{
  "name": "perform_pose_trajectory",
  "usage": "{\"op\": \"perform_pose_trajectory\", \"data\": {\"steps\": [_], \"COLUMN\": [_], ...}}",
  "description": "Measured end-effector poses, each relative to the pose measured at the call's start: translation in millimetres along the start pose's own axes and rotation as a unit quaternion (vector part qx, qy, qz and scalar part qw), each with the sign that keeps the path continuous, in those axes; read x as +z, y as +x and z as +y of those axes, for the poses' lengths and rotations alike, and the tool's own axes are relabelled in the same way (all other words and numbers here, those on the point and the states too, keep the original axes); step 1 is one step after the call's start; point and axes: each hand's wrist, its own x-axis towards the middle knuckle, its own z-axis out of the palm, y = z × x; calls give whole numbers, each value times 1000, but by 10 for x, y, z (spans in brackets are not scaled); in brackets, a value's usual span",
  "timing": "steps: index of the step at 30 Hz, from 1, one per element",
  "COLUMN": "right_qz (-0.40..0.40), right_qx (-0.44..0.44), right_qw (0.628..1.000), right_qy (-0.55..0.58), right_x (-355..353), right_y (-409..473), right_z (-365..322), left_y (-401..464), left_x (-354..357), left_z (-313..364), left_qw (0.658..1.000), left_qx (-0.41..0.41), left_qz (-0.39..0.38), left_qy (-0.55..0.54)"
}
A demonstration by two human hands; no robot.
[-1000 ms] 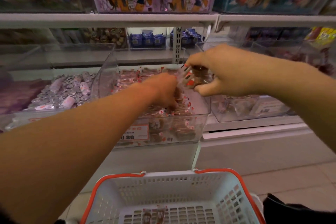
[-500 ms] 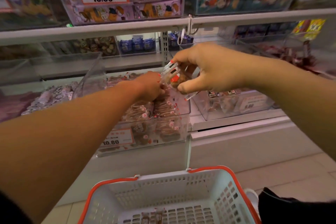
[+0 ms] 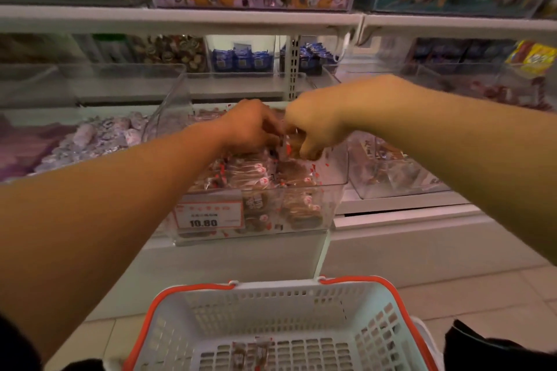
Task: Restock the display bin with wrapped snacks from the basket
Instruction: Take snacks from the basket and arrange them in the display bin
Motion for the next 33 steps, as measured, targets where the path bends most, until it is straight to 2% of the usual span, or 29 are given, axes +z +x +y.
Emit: {"op": "perform_pose_trajectory", "data": {"steps": [2, 4, 8, 13, 18, 22, 25, 27, 28, 30, 31, 32, 33], "right_qz": [-40, -39, 53, 97, 128, 98, 131, 244, 339, 552, 608, 616, 557], "right_qx": [-1, -11, -4, 33, 94, 101, 102, 102, 94, 58, 55, 64, 65], "right_qw": [999, 999, 998, 995, 987, 989, 986, 963, 934, 819, 770, 751, 781], "right_qy": [-9, -18, -20, 11, 27, 38, 27, 45, 68, 143, 187, 228, 275], "right_x": [63, 116, 230, 315, 288, 250, 195, 222, 282, 563, 774, 1054, 1379], "right_y": [205, 304, 324, 249, 194, 105, -47, -200, -304, -511, -585, -599, -565], "right_z": [-33, -46, -50, -96, -210, -258, -299, -352, -438, -742, -954, -1173, -1389], "left_y": [-17, -37, -154, -483, -1003, -1337, -1533, -1696, -1789, -1984, -2071, -2156, -2253], "left_x": [-27, -19, -34, -218, -232, -178, -136, -77, -12, 219, 389, 594, 818], "left_z": [-28, -41, -73, -8, 209, 322, 329, 311, 290, 205, 153, 91, 17], "left_qw": [999, 996, 989, 996, 987, 984, 971, 944, 927, 914, 928, 953, 977], "left_qx": [-20, -40, -67, -37, 10, 36, 85, 170, 215, 256, 243, 203, 127], "left_qz": [-8, 8, 46, 56, 155, 172, 222, 273, 287, 279, 239, 161, 51], "left_qy": [-42, -75, -125, -50, -45, -35, 14, 81, 112, 144, 150, 154, 161]}}
